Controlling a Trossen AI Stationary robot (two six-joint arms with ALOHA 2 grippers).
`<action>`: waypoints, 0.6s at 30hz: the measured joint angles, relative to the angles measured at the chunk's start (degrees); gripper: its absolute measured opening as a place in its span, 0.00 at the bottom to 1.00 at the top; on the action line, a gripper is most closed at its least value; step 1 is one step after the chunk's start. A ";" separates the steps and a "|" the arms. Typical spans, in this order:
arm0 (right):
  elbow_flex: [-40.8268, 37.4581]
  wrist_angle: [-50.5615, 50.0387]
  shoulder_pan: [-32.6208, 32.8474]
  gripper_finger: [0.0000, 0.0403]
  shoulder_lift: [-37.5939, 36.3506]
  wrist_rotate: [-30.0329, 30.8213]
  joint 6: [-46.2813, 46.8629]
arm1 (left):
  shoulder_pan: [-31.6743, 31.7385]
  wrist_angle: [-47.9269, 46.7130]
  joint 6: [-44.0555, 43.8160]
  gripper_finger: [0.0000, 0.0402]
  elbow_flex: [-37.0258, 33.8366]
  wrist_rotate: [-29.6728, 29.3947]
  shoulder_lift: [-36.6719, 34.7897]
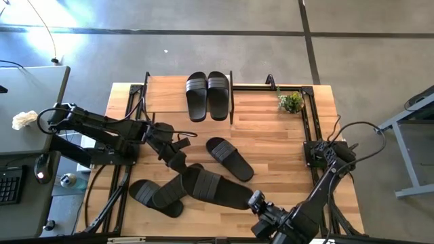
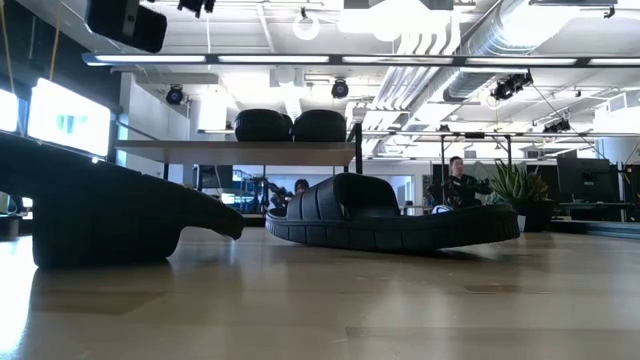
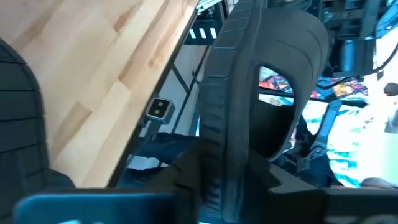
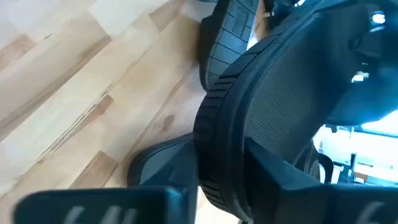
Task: Pick and place slides into the shelf
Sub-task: Move the black slipper to the top left of the table
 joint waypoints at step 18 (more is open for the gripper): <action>0.00 -10.62 -0.14 0.06 0.13 -8.49 25.61 | -0.28 -9.16 14.10 0.47 0.11 -4.90 0.05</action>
